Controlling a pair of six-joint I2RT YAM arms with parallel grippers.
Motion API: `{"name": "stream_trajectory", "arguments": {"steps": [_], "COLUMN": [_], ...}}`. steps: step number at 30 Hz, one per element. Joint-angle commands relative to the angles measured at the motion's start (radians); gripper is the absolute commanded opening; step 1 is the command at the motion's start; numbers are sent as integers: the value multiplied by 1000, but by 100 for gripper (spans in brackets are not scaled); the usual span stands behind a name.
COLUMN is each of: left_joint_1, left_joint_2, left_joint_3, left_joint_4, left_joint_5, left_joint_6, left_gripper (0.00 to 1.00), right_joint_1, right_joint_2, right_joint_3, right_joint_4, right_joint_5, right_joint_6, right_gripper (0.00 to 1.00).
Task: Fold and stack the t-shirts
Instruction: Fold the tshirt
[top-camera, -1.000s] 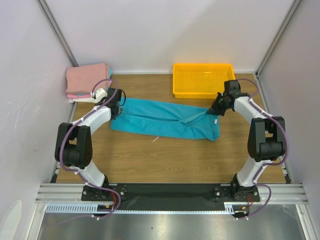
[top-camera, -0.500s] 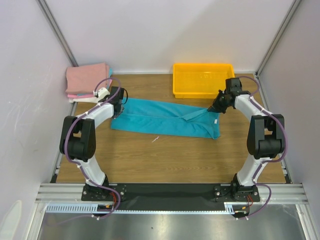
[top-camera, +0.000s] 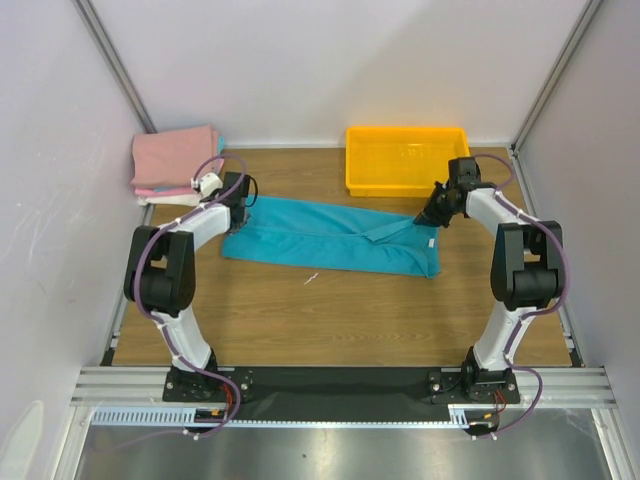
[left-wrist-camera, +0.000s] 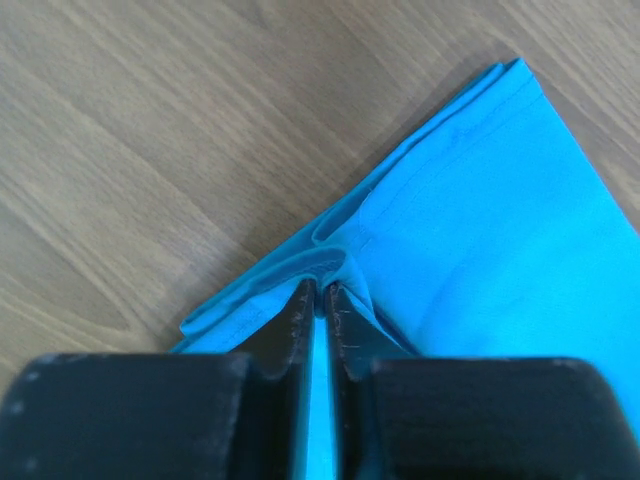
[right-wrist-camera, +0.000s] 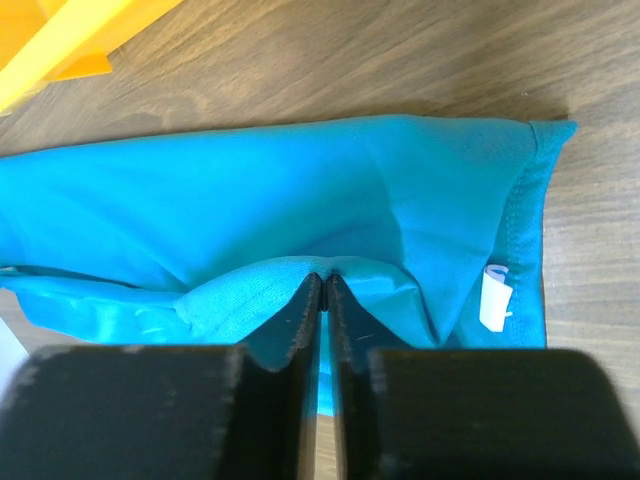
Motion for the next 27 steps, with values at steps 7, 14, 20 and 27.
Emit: {"name": "stream_trajectory", "arguments": {"steps": [7,14,20,27], "left_joint_1": [2,-42,-256,-429], "left_joint_2": [8,-150,-278,-263], "left_joint_3": [124,132,54,14], "left_joint_4": [68,132,304,320], "left_joint_5": [-38,44,290,310], "left_joint_6": [121,233,321,258], "left_gripper": [51,66,73,76], "right_joint_1": [-4,-4,-4,59], "right_joint_2": [25,-76,-234,-294], "right_joint_3": [116,130,-118,-281], "right_joint_4": [53,39,159,321], "right_joint_5": [-45,-69,-102,-93], "right_joint_6": [-44,-26,87,195], "right_gripper": [32,61,68,75]}}
